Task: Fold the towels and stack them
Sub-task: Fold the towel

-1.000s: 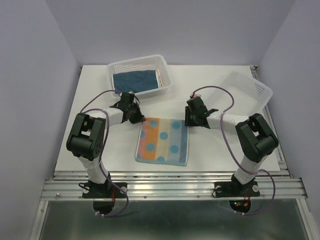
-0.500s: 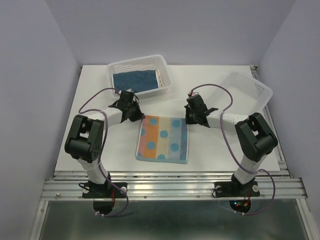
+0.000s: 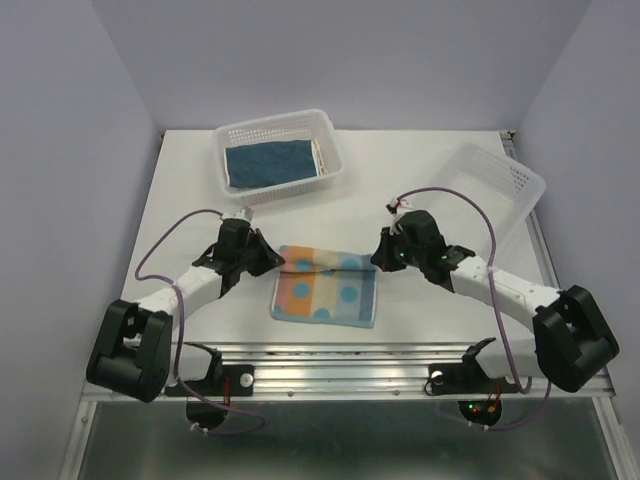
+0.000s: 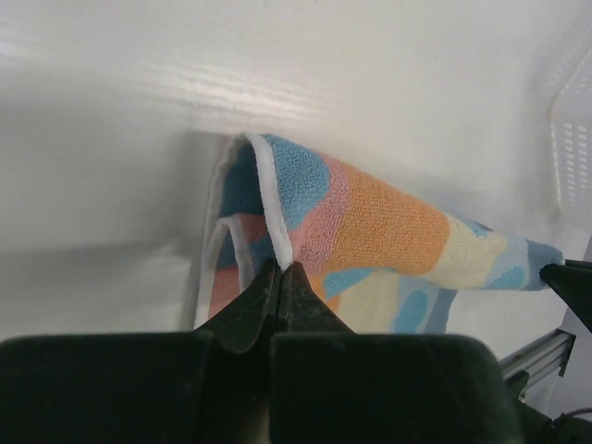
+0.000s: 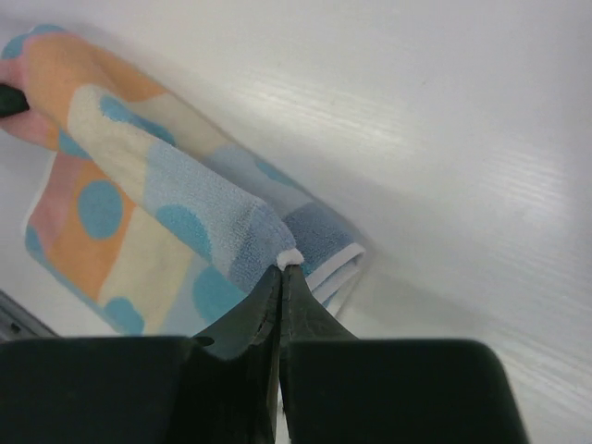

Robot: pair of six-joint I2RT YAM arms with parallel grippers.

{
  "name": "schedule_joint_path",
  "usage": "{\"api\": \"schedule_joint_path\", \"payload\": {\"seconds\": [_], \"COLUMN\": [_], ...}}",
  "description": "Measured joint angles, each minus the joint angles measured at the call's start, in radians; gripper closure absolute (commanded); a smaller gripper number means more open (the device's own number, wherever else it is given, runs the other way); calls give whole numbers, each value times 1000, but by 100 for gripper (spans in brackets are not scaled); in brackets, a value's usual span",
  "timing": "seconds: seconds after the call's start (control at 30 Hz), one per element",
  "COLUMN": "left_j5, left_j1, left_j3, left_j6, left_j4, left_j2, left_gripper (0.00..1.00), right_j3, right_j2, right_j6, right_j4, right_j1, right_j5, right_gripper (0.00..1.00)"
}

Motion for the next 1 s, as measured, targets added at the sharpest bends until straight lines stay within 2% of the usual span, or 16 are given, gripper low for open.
{"api": "schedule_joint_path", "payload": {"seconds": [0.23, 0.4, 0.57, 0.73, 0.77, 0.8, 0.87, 0.9, 1.0], "left_j5": [22, 10, 11, 16, 18, 19, 23, 23, 24], "left_j1": [-55, -59, -61, -64, -64, -64, -64, -64, -64], "left_j3": [-196, -251, -269, -284, -286, -288, -293, -296, -298], "left_j6": [-81, -125, -152, -162, -163, -164, -161, -171, -177], "left_j4": [-33, -122, -203, -257, -266, -273, -291, -303, -356], "left_j2": [-347, -505, -574, -571, -567, -564, -563, -567, -602], "left_gripper": [100, 100, 100, 100, 97, 74, 44, 33, 18], "right_j3": [-177, -289, -357, -388, -396, -409, -429, -441, -467], "right_j2": [-234, -335, -386, -394, -391, -383, -366, -360, -364], "right_j6": [69, 120, 151, 173, 180, 188, 198, 206, 223], "right_j4": [-3, 3, -4, 24, 36, 53, 71, 75, 77], "right_j1": [57, 70, 82, 82, 82, 82, 83, 83, 87], "right_j5": [-104, -182, -222, -272, -285, -301, -315, -321, -337], "right_gripper": [99, 99, 98, 91, 87, 86, 82, 66, 22]}}
